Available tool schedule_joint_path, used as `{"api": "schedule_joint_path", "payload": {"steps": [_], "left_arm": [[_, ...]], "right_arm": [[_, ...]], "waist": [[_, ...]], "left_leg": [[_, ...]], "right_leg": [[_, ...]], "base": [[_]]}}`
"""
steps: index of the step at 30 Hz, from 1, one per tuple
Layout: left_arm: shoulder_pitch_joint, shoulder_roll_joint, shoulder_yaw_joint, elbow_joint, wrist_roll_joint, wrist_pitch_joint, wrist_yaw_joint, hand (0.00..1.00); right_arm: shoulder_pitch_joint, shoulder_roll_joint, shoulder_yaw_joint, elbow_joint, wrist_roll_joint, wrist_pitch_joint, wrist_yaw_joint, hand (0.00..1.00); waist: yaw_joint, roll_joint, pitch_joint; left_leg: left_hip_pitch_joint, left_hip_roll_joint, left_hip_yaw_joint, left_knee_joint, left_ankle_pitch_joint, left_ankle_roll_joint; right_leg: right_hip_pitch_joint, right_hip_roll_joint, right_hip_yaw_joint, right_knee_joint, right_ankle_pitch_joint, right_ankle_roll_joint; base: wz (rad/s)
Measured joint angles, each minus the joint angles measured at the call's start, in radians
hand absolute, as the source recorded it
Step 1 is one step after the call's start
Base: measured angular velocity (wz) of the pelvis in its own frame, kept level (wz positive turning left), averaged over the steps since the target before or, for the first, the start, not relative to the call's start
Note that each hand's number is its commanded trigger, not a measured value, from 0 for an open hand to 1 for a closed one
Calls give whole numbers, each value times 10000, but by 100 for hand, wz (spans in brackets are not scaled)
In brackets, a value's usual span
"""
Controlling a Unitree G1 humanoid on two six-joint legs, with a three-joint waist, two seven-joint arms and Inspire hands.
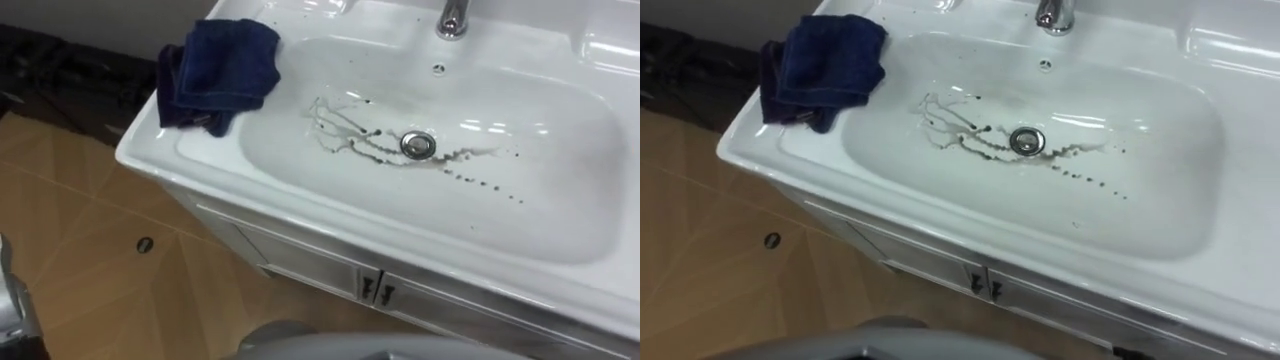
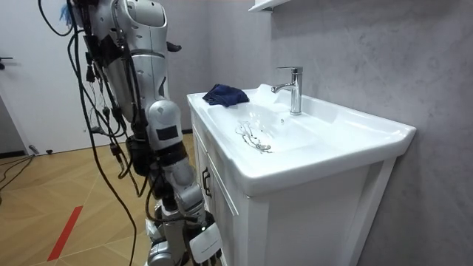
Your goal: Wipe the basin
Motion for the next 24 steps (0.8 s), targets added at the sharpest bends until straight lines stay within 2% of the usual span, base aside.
{"api": "schedule_joint_path", "payload": {"steps": [2,4,6,9,13,15,19,24], "left_arm": [[-7,0,-369,-230,148,2,-153,0],[-20,-3,-986,-325,370,18,-282,0],[-35,-2,-1295,-325,437,71,-441,0],[-153,-4,-1547,-323,620,111,-684,0],[-182,-33,-1723,-323,730,114,-1074,0],[-212,-39,-1889,-321,799,127,-1254,0],[-211,-40,-2664,-168,803,354,-1652,0],[-210,-42,-3181,476,804,726,-2221,0]], "right_arm": [[-9,15,29,142,-38,28,6,0],[-27,10,98,181,-102,163,57,0],[-74,-24,96,174,-192,192,74,0],[-147,-43,15,179,-301,202,128,0],[-155,-67,18,179,-310,212,231,0],[-146,-52,23,183,-300,257,236,0],[-153,-27,77,266,-89,446,211,0],[-107,-25,119,329,54,667,214,0]], "waist": [[-98,-7,-4],[-96,26,-25],[-189,67,-4],[-502,110,2],[-595,119,2],[-755,115,4],[-847,83,22],[-1086,57,32]], "left_leg": [[29,5,43,-23,0,0],[64,26,211,0,0,1],[65,23,222,15,-1,1],[142,32,271,-37,0,1],[402,86,500,-204,1,1],[418,88,505,-204,0,1],[480,163,624,-286,0,3],[541,189,770,-293,5,-6]], "right_leg": [[3,-1,37,-22,4,-5],[5,5,372,-134,11,-18],[-9,7,429,-155,17,-28],[0,7,580,-161,19,-32],[41,8,947,-140,20,-33],[49,9,1001,-135,33,-55],[42,18,1230,-124,41,-67],[43,71,1416,-120,47,-77]], "base": [[-9],[-22],[-13],[-11],[-25],[-8],[-11],[-11]]}}
